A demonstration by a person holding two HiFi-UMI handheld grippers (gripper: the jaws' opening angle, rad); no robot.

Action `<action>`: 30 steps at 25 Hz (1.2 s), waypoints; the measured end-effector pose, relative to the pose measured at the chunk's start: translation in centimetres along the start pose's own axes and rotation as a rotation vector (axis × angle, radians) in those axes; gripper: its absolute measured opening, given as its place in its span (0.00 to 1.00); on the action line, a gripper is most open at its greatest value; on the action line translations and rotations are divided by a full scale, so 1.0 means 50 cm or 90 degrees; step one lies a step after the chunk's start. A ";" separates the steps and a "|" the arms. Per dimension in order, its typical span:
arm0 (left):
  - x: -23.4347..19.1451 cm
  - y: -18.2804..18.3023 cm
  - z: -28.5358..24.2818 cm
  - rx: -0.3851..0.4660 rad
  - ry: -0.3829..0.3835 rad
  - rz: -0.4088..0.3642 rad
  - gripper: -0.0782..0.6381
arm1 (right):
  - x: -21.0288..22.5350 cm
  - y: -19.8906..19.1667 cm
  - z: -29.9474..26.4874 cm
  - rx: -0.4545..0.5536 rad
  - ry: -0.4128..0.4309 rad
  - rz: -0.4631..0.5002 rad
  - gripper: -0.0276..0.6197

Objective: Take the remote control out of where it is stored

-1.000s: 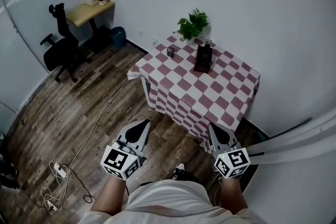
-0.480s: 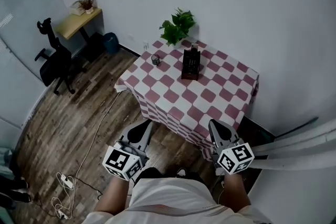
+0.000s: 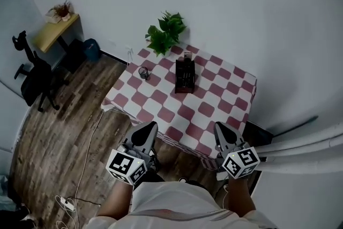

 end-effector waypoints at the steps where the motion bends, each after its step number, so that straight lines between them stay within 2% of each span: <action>1: -0.021 0.005 -0.018 -0.002 -0.008 0.001 0.12 | 0.003 0.006 -0.022 0.002 -0.012 0.001 0.06; 6: -0.125 0.031 -0.096 -0.011 -0.049 -0.002 0.12 | 0.009 0.053 -0.140 0.016 -0.077 0.027 0.06; 15: -0.287 0.052 -0.185 -0.032 -0.104 0.008 0.12 | 0.011 0.092 -0.291 0.006 -0.163 0.033 0.06; 21: -0.298 0.051 -0.224 -0.042 -0.105 0.007 0.12 | 0.059 0.095 -0.323 -0.003 -0.198 0.038 0.06; 27: -0.270 0.059 -0.238 -0.039 -0.057 0.000 0.12 | 0.130 0.076 -0.341 -0.032 -0.197 0.029 0.07; 30: -0.263 0.059 -0.241 -0.049 -0.041 -0.002 0.12 | 0.159 0.059 -0.362 -0.051 -0.205 0.024 0.15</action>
Point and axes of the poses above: the fingertips, and each gripper's own axes: z backward along the fingers, x to its right, y out of its top, the point moved 4 cm from there along z, backward along the fingers, and after that the axes turned 10 degrees about y, right-handed, at the moved point
